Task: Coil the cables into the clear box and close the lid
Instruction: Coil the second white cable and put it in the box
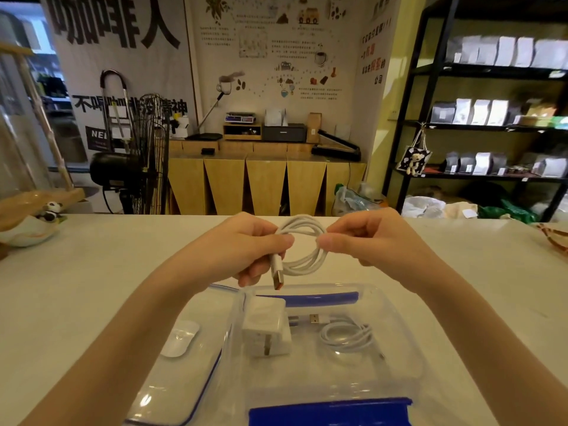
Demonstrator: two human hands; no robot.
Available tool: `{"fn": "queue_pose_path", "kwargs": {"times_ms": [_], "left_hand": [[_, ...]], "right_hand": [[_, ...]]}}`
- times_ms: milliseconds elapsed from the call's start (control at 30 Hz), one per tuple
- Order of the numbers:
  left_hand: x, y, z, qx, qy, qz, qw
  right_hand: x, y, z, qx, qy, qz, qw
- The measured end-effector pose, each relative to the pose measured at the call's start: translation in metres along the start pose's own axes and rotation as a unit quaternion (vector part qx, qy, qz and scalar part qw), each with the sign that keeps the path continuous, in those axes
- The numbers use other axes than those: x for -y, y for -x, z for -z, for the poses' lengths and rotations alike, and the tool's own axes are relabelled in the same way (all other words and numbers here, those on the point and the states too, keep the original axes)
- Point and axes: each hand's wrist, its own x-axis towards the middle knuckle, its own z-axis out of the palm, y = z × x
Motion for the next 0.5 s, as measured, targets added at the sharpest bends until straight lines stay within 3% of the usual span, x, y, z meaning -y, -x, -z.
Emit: {"fn": "queue_pose_path", "kwargs": {"times_ms": [133, 233, 333, 400, 500], "left_hand": [[0.002, -0.002, 0.001, -0.065, 0.060, -0.020, 0.996], [0.004, -0.005, -0.003, -0.118, 0.085, -0.029, 0.989], [0.006, -0.009, -0.009, -0.149, 0.073, -0.039, 0.985], [0.007, -0.010, -0.012, -0.172, 0.075, -0.051, 0.981], [0.008, -0.009, -0.019, -0.201, 0.070, -0.075, 0.974]], "right_hand": [[0.003, 0.002, 0.016, 0.124, -0.060, -0.073, 0.988], [0.004, 0.003, 0.023, 0.176, -0.060, -0.123, 0.975], [0.004, 0.003, 0.020, 0.194, -0.209, -0.159, 0.945], [0.005, 0.002, 0.016, 0.194, -0.355, -0.185, 0.896], [0.009, 0.002, 0.008, 0.141, -0.456, -0.203, 0.855]]}}
